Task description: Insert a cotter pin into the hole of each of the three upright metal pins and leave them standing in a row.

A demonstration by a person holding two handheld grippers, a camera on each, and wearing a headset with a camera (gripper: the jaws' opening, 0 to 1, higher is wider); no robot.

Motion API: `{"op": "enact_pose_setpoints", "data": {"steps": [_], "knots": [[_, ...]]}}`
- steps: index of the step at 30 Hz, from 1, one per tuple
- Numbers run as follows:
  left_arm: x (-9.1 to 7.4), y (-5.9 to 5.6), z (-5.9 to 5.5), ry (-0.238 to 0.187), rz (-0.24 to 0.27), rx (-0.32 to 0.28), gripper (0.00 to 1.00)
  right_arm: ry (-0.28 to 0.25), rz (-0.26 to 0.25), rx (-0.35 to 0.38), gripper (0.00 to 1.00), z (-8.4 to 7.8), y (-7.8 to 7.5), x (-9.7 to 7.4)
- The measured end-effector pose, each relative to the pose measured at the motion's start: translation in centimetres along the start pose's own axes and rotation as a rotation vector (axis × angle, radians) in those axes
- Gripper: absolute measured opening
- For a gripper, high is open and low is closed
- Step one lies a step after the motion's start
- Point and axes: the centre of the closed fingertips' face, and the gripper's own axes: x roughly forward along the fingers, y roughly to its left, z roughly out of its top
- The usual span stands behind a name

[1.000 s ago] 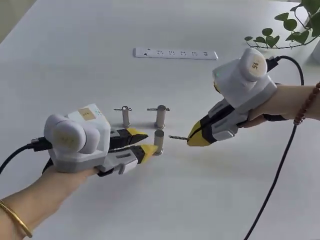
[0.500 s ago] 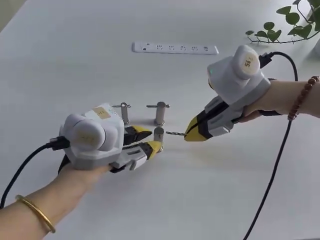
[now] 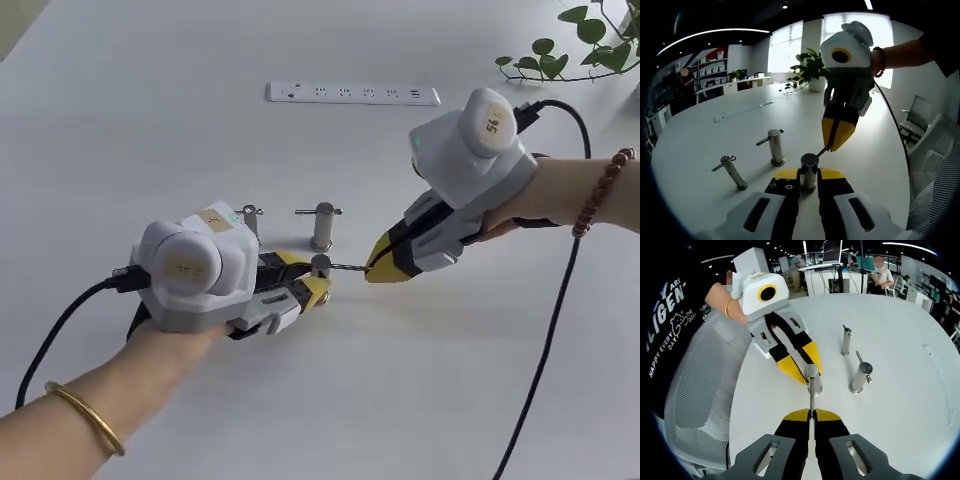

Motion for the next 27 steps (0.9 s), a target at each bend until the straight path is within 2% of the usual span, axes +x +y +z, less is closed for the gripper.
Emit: {"op": "enact_pose_setpoints", "data": {"steps": [12,20,27], "knots": [[0.0,-0.1,0.0,0.009,-0.054,0.015,0.11,0.036,-0.004,-0.081,0.00,0.0,-0.3,0.2],[0.0,-0.3,0.1,0.009,-0.068,0.010,0.11,0.018,-0.003,-0.091,0.00,0.5,-0.4,-0.3],[0.1,-0.4,0.1,0.010,-0.073,0.006,0.11,0.014,-0.003,-0.099,0.00,1.0,-0.4,0.1]]}}
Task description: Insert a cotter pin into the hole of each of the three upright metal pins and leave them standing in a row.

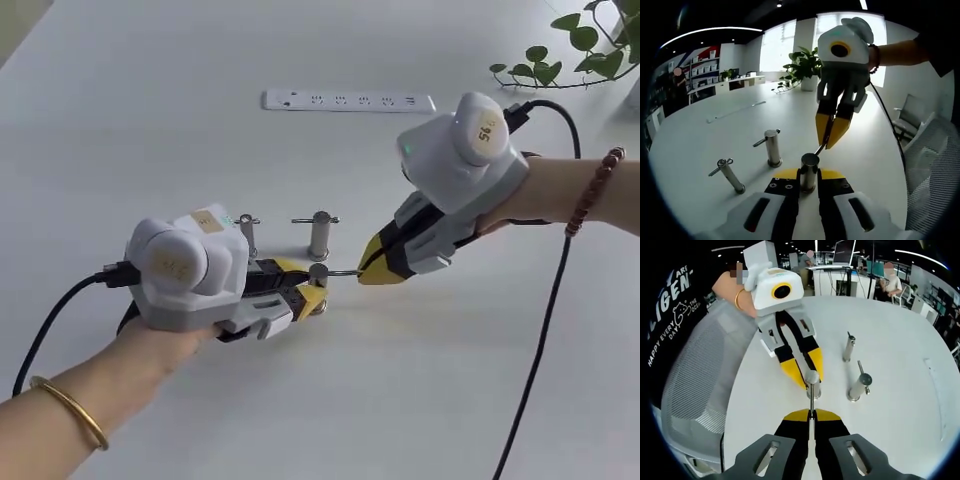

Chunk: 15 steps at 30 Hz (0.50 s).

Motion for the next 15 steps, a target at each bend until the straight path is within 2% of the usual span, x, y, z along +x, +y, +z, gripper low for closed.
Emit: {"op": "enact_pose_setpoints", "data": {"steps": [6,15], "knots": [[0.12,0.07,-0.36,0.006,0.001,-0.033,0.12,0.005,-0.003,-0.023,0.00,0.54,0.03,0.53],[0.29,0.36,-0.96,0.015,0.004,-0.052,0.12,0.009,-0.005,-0.033,0.00,0.86,-0.29,0.98]]}}
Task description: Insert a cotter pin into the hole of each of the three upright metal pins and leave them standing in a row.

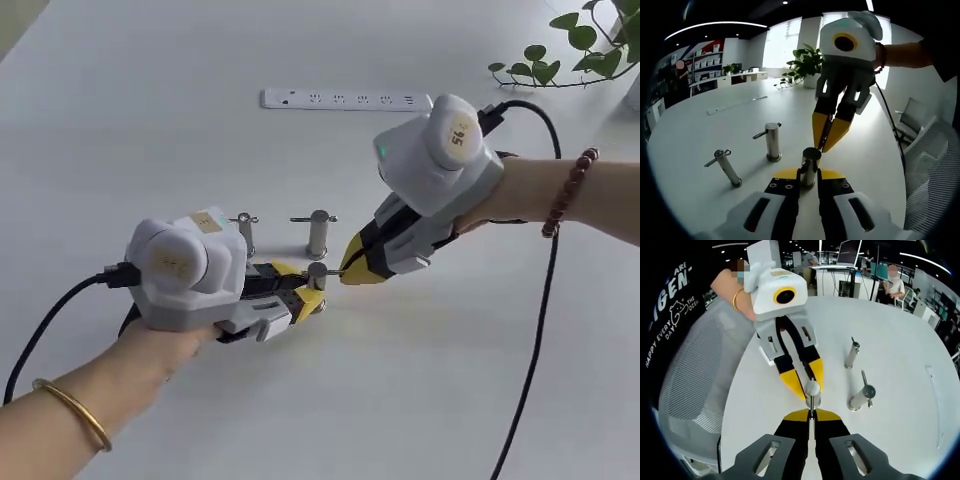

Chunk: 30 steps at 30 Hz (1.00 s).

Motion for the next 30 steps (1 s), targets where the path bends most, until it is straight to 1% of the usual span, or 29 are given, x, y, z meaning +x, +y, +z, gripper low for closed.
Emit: {"op": "enact_pose_setpoints", "data": {"steps": [4,10,15,18,20,22,25,27,30], "knots": [[0.06,0.07,-0.10,-0.002,0.003,-0.010,0.12,0.000,-0.001,0.006,0.00,0.00,-0.25,0.12],[0.07,0.11,-0.19,-0.018,0.007,-0.048,0.12,-0.008,-0.007,0.013,0.00,0.27,-0.66,0.45],[0.10,0.12,-0.16,-0.018,0.012,-0.054,0.12,-0.016,-0.013,0.019,0.00,0.25,-0.89,0.60],[0.11,0.09,-0.16,-0.016,0.015,-0.048,0.12,-0.007,-0.015,0.024,0.08,-0.07,-0.72,0.50],[0.12,0.12,-0.17,-0.015,0.016,-0.049,0.12,-0.009,-0.015,0.027,0.08,-0.19,-0.54,0.24],[0.11,0.11,-0.17,-0.017,0.017,-0.063,0.12,-0.013,-0.022,0.031,0.07,-0.27,-0.52,-0.01],[0.08,0.04,-0.17,-0.017,0.021,-0.057,0.12,-0.018,-0.032,0.040,0.04,-0.25,-0.43,-0.33],[0.07,0.00,-0.14,-0.017,0.020,-0.058,0.12,-0.021,-0.033,0.042,0.01,-0.10,-0.27,-0.40],[0.05,-0.04,-0.06,-0.022,0.017,-0.076,0.12,-0.025,-0.035,0.041,0.00,0.00,-0.36,-0.32]]}}
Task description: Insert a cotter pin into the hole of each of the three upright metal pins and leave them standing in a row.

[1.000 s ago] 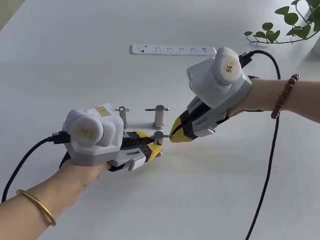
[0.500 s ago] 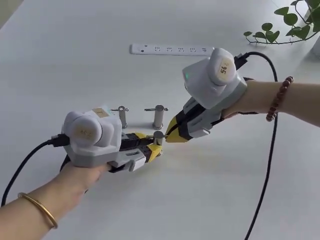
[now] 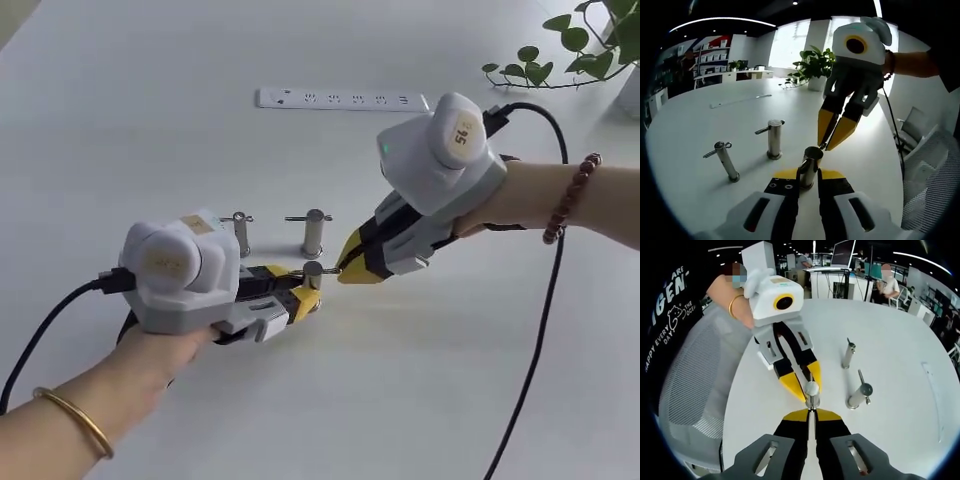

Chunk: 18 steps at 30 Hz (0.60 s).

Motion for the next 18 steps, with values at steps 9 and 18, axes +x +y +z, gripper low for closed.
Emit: {"op": "enact_pose_setpoints", "data": {"steps": [9,18], "knots": [[0.03,-0.14,0.10,-0.002,-0.001,-0.011,0.12,-0.007,-0.005,-0.011,0.00,0.63,-0.10,0.47],[0.22,-0.14,0.14,-0.008,-0.003,-0.039,0.13,-0.010,-0.003,-0.003,0.00,0.75,0.15,0.63]]}}
